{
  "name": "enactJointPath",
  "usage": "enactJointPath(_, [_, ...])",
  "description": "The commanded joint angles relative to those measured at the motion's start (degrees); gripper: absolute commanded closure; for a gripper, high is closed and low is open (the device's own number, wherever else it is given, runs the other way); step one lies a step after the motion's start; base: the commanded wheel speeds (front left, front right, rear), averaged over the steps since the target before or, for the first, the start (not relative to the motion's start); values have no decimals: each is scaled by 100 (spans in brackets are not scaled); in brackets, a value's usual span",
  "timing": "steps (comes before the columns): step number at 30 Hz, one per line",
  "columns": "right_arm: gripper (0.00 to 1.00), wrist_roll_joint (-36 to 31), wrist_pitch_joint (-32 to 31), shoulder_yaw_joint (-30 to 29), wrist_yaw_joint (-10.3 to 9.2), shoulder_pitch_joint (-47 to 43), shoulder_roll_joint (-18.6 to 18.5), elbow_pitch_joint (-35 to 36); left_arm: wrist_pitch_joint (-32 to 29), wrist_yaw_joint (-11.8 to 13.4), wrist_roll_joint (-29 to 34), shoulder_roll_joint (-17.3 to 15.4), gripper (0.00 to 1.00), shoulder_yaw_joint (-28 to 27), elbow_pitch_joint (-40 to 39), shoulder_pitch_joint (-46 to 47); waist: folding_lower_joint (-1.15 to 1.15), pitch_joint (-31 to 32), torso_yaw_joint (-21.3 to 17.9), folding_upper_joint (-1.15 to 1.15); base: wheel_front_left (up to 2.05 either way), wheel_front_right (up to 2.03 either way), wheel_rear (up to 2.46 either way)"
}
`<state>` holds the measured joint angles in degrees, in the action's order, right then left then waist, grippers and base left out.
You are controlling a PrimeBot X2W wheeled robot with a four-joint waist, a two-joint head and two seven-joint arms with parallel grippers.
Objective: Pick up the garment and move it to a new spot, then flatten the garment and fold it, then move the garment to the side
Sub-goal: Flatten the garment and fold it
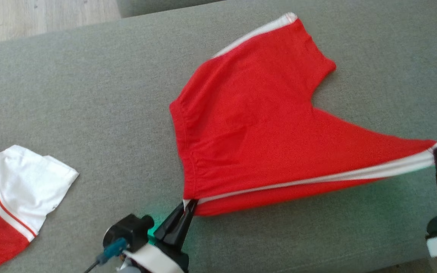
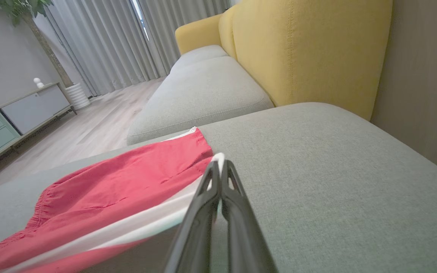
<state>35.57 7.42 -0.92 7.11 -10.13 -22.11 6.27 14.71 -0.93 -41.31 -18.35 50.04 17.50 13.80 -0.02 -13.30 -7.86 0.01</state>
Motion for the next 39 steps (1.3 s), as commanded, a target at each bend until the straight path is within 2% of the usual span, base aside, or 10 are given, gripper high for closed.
enactJointPath(1, [100, 97, -31, -154, 37, 45, -180, 290, 25, 110, -5, -262, 100, -287, -178, 83, 2, 17, 8, -1, 0, 0, 0])
enactJointPath(5, [100, 29, -342, -498, 37, 163, 32, 519, -29, 151, -154, -358, 100, -433, -759, 94, 2, -66, 92, -1, 0, 0, 0])
enactJointPath(11, [100, -408, -712, -250, 37, 1265, 172, -30, -257, -51, -640, 29, 100, -679, -923, 689, 2, -293, 297, -1, 0, 0, 0])
enactJointPath(14, [100, -618, -772, -65, 37, 1975, 142, -534, -493, -149, -967, 315, 100, -790, -711, 1076, 2, -438, 430, -1, 0, 0, 0])
enactJointPath(15, [100, -721, -806, 81, 37, 2460, 130, -916, -589, -221, -1201, 503, 100, -908, -529, 1339, 2, -538, 502, -1, 0, 0, 0])
enactJointPath(18, [100, -918, -767, 298, 37, 3161, 95, -1543, -646, -286, -1356, 681, 100, -1026, -140, 1703, 2, -678, 593, -1, 0, 0, 0])
enactJointPath(28, [100, -1098, -406, 816, 37, 5002, 76, -3427, -605, -550, -1580, 1136, 100, -1091, 989, 2657, 2, -1064, 849, -1, 0, 0, 0])
enactJointPath(38, [100, -992, -221, 1545, 37, 6179, -32, -4620, -617, -640, -1651, 1343, 100, -880, 1683, 3411, 2, -1410, 948, -1, 0, 0, 0])
enactJointPath(39, [100, -968, -209, 1656, 37, 6264, -41, -4730, -613, -643, -1663, 1359, 93, -852, 1745, 3469, 2, -1441, 952, -1, 0, 0, 0])
